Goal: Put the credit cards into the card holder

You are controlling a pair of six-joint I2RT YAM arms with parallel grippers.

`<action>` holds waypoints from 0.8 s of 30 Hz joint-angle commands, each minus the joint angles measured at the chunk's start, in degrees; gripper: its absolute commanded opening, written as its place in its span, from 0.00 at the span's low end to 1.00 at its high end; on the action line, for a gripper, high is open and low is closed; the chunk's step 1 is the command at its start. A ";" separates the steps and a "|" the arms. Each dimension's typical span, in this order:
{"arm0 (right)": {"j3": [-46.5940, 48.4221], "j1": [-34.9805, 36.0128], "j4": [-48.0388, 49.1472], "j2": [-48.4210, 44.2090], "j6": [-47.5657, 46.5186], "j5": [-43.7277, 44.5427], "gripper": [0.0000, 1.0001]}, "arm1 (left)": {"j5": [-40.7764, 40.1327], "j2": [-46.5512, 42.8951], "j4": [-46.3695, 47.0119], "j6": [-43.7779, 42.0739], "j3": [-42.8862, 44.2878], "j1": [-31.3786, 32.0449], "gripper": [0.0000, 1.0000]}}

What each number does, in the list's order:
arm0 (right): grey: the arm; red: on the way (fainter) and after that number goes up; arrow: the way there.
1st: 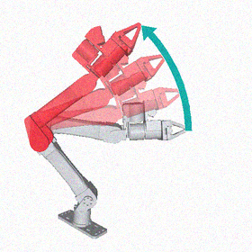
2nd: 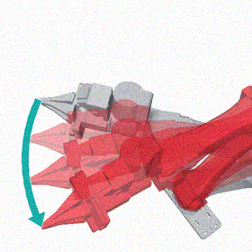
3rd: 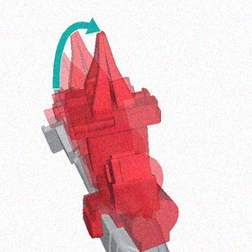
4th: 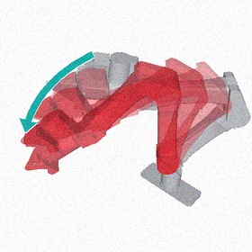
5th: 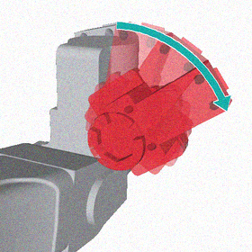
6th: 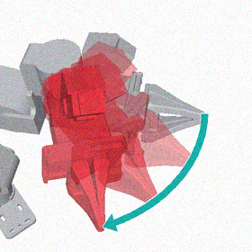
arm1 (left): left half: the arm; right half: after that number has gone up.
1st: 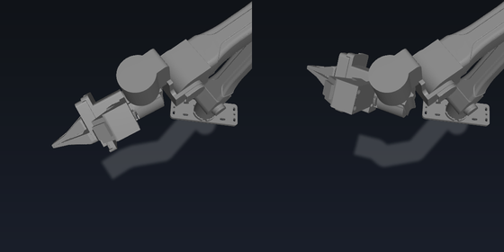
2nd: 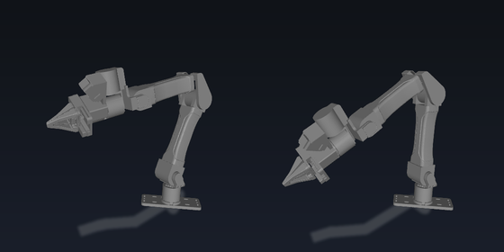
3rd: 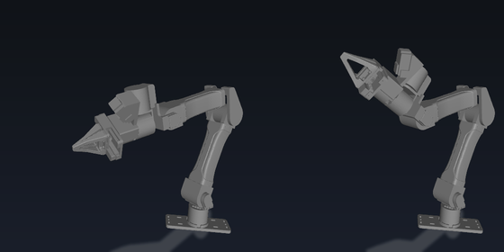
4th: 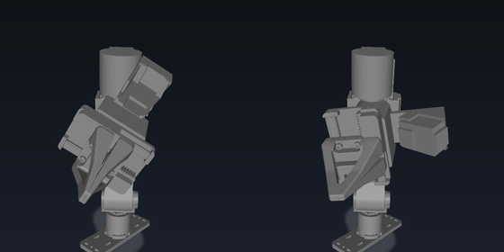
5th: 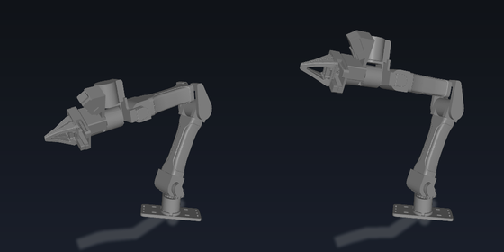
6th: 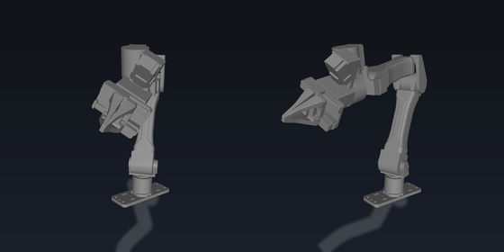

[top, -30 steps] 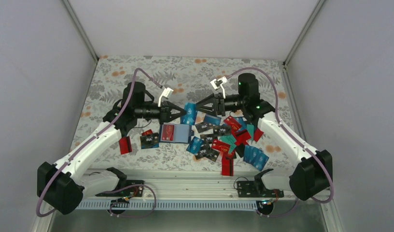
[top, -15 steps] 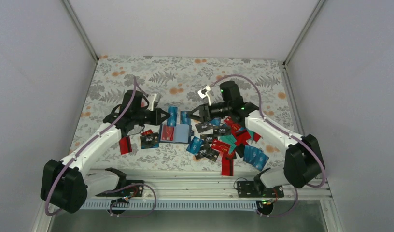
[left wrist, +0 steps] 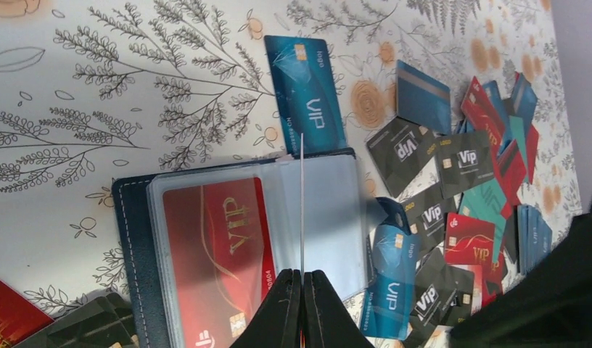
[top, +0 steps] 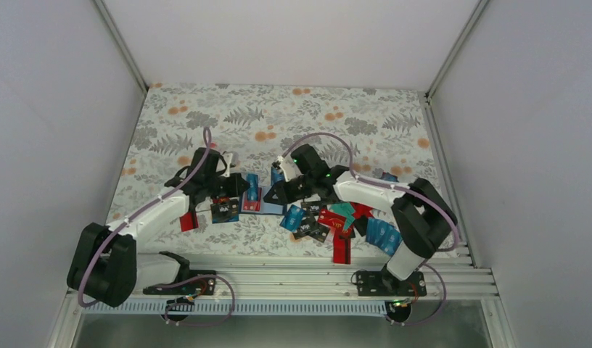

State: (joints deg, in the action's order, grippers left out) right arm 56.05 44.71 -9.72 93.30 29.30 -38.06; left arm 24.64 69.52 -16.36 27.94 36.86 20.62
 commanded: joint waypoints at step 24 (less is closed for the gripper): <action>5.62 0.37 -11.12 10.12 2.17 23.92 0.04 | 4.43 8.09 8.90 0.68 -2.91 -0.23 0.03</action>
State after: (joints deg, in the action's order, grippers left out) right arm 61.32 45.25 -18.96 104.09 31.70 -17.96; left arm 27.99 76.73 -9.13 29.15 34.59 20.62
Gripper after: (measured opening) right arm 0.046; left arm 0.025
